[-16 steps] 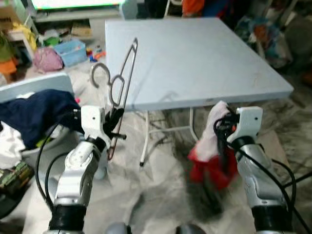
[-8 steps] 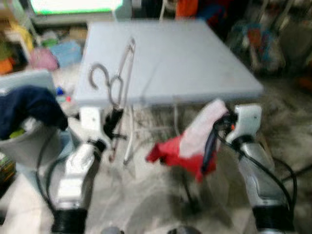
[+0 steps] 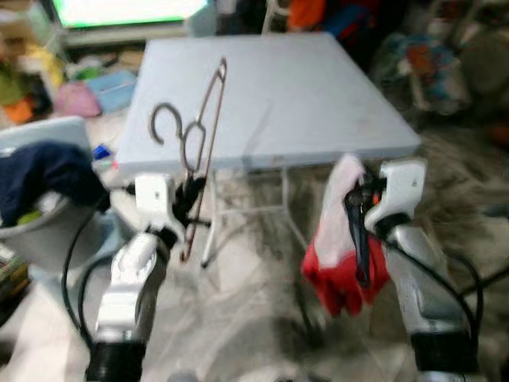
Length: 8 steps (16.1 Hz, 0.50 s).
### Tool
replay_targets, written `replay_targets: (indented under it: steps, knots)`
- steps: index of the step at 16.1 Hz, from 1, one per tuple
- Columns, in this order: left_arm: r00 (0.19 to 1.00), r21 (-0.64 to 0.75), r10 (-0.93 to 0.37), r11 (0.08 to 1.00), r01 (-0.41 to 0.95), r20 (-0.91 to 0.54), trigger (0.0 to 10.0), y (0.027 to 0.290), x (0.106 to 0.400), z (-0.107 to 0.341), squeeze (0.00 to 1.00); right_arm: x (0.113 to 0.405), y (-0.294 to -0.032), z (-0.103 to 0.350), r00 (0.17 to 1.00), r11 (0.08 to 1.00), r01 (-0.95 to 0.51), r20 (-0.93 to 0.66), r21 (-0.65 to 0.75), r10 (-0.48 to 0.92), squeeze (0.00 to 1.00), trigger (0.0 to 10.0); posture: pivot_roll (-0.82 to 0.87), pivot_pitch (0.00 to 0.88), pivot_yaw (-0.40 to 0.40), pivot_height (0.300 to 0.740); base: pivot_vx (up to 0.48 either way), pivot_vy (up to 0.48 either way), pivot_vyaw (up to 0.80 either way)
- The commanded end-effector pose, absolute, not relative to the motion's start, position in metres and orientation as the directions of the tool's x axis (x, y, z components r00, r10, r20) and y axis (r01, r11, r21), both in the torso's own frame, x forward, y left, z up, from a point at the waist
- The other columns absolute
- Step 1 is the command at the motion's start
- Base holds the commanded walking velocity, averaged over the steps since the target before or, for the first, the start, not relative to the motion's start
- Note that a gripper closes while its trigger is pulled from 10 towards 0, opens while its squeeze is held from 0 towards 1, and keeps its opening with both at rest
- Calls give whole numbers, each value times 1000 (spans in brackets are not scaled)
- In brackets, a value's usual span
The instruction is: Hang hanger
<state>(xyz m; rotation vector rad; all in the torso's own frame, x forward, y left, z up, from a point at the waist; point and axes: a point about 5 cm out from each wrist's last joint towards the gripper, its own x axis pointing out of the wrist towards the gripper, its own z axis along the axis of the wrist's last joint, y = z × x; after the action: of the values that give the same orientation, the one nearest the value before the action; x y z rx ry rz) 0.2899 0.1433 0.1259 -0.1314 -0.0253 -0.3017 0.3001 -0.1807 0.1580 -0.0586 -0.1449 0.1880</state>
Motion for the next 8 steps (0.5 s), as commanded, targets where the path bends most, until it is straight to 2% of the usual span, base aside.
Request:
replay_targets:
  steps: [1,8]
  knots:
    - [954,-113,-294,947,300,62,10000,143,290,131,0,302,-176,173,958,977,-199,196,-81,212,0,10000,35,47,-19,740,390,277,0]
    - [954,-113,-294,947,300,63,10000,142,291,130,0,306,-175,179,951,975,-214,214,-61,223,0,10000,38,43,-19,740,392,277,0]
